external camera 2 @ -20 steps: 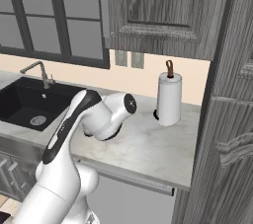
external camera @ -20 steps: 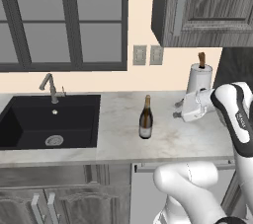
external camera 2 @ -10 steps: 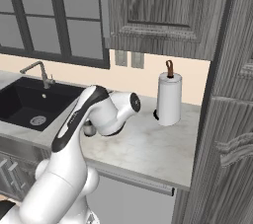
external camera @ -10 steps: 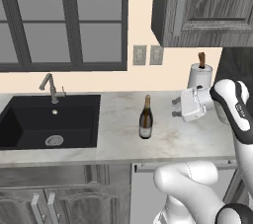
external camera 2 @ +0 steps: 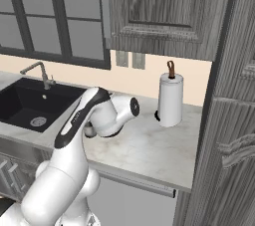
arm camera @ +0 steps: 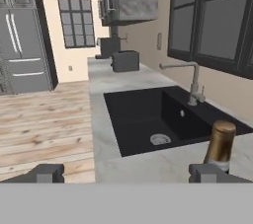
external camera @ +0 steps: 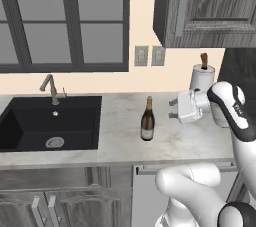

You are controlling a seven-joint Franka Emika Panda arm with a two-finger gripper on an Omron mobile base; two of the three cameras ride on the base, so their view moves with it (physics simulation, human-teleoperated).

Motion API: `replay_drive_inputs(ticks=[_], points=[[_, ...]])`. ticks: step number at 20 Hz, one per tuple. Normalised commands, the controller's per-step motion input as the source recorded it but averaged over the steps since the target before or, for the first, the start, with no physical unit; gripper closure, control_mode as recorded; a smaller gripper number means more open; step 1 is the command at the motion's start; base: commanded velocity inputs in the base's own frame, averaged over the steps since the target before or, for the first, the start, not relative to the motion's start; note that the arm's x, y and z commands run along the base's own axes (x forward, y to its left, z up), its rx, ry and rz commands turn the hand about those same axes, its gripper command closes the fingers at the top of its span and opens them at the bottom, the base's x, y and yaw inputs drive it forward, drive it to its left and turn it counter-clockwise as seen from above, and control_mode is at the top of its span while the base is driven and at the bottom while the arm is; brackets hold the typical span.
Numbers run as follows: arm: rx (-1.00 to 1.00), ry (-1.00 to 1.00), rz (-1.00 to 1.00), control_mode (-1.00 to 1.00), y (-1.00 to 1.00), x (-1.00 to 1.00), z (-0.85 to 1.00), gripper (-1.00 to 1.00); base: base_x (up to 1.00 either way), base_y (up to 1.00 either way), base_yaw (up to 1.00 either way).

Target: There is a wine glass and glass cup on the dining counter. Place the wine bottle next to the wine glass and the juice bottle next to the glass cup.

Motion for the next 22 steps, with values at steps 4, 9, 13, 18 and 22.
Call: replay_drive_inputs(ticks=[4, 9, 13, 18, 22], points=[[0.04, 0.0, 0.0, -1.0, 0.08, 0.2, -0.11, -1.0, 0.0, 0.0, 0.0], [0.03, 0.01, 0.0, -1.0, 0.05, 0.21, -0.11, -1.0, 0.0, 0.0, 0.0], [0.01, 0.0, 0.0, -1.0, 0.07, 0.2, -0.09, -1.0, 0.0, 0.0, 0.0], [0.0, 0.0, 0.0, -1.0, 0.11, 0.23, -0.11, -1.0, 0.0, 0.0, 0.0], [0.0, 0.0, 0.0, -1.0, 0.07, 0.21, -0.1, -1.0, 0.0, 0.0, 0.0]])
